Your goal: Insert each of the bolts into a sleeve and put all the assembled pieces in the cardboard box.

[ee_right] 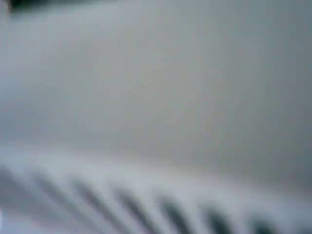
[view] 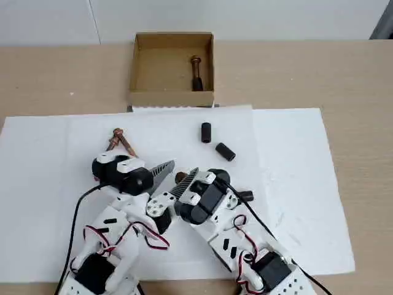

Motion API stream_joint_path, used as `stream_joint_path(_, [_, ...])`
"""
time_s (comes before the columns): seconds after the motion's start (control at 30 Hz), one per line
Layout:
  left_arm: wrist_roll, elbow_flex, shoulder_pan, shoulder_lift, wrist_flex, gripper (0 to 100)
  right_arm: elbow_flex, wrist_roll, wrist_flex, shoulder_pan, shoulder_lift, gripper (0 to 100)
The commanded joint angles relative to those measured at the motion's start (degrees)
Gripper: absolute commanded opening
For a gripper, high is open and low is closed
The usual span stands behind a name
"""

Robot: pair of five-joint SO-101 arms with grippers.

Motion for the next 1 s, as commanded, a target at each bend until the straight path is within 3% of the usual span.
stream_joint_path(0.0, [-0.5,-3.4,-2.5,-0.4,0.0,13,-3.6,0.2,-1.1,1.6,-0.7,0.3])
stream_joint_path(0.1, [-2.3,-4.5,-6.4,-0.4,0.0,0,-3.8,0.1,-1.1,5.9,-0.7,0.3])
stream_joint_path(0.33, [-13.5,-3.2,-18.2,-0.4,0.0,1,-4.7,0.0,3.0,16.0,-0.3,0.3])
stream_joint_path(0.57, [-14.9,3.4,-24.4,-0.4,0.4,1,-15.0,-6.7,14.3,23.9,1.6,0.3])
stream_joint_path(0.97, [-20.5,9.0,-24.7,-0.4,2.2,1,-47.7,-11.3,9.5,24.0,45.1,0.3])
